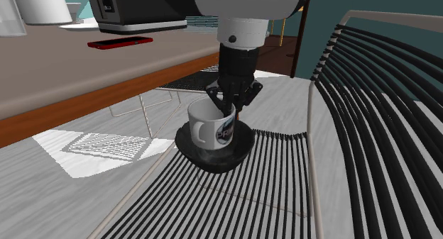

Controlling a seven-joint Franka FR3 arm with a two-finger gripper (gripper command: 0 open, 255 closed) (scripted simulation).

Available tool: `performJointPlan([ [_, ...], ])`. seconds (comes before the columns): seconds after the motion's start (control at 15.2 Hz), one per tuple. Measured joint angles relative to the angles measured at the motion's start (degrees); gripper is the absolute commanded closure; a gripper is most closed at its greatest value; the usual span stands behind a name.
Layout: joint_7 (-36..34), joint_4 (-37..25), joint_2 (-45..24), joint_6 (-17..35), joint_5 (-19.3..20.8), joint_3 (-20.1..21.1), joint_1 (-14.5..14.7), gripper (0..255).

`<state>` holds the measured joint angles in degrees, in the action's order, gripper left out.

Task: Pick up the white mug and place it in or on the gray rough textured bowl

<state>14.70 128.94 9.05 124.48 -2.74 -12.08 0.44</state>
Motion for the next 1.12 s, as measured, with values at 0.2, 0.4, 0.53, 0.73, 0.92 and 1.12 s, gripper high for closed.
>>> performJointPlan([
  [0.2,-0.02,0.06,-0.02,0.10,-0.01,0.02,0.01,255],
  [0.4,-0.03,0.07,-0.01,0.11,-0.01,0.02,0.02,0],
  [0.53,-0.03,0.07,-0.01,0.12,-0.01,0.02,0.02,0],
  [0.73,-0.03,0.07,-0.01,0.12,-0.01,0.02,0.02,0],
  [0.92,-0.30,-2.37,1.87,-4.07,0.54,0.01,-0.18,0],
  [1.12,-0.62,-4.05,2.94,-6.83,0.83,0.12,-0.22,0],
])
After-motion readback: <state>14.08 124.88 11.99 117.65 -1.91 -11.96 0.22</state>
